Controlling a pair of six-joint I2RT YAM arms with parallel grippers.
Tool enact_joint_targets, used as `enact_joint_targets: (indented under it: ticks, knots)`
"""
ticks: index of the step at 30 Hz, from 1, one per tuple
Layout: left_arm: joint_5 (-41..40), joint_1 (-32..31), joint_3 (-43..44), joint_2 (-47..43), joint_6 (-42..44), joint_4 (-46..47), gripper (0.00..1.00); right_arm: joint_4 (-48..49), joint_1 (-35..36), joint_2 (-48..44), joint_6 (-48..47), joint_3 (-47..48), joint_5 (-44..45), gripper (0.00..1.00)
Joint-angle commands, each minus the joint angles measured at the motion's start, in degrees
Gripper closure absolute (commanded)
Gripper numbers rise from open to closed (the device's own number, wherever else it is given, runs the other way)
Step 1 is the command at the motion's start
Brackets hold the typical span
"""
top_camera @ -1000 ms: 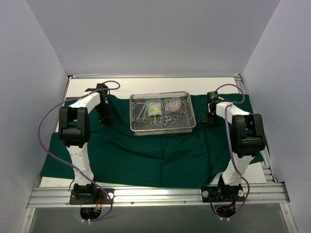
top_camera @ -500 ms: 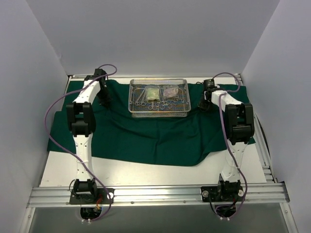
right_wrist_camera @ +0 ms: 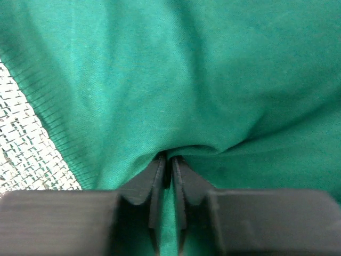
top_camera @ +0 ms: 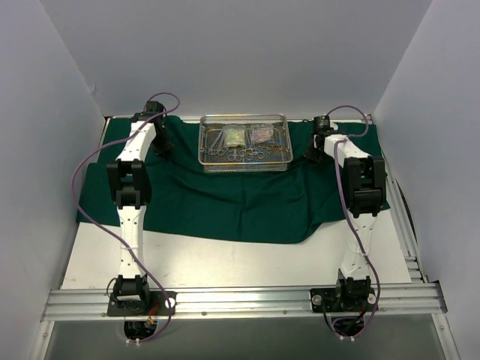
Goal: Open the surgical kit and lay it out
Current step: Smooth out the surgical kit at the center of the board.
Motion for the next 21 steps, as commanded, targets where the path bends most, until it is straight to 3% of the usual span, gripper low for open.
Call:
enact_joint_targets:
  ticks: [1,3,6,9,10,12,21]
  knots:
    - [-3.6,1.4,-1.4,-0.1,-0.9,-0.4,0.78,-4.8,-1.1,3.4,-1.4,-1.2,1.9,0.91]
    - [-3.8,1.7,-4.1,-3.1,-1.3,-0.6,0.62,-5.5,-1.1,1.3,-2.0,-1.2,1.8,0.78]
    - [-4.4,2.0,-8.0,-8.6,-1.7,-1.2,0.49,-6.9,-1.1,-2.9,-2.2,-1.8,3.4,0.63]
    - [-4.4,2.1,-10.4,-14.9,-1.3,-1.2,0.27,-7.7,-1.1,-8.1,-2.3,-3.1,4.7,0.51]
    - [-4.8,2.0,-11.0,-16.7,-1.3,-1.3,0.15,-7.8,-1.1,-9.5,-2.3,-3.7,5.4,0.48]
    - [-5.2,2.0,-13.1,-22.1,-1.3,-0.5,0.04,-7.5,-1.2,-14.1,-1.6,-6.9,6.9,0.41]
    - [-3.1,2.0,-43.3,-43.6,-4.9,10.9,0.03,-1.3,-6.9,-31.3,5.5,-25.7,4.3,0.37]
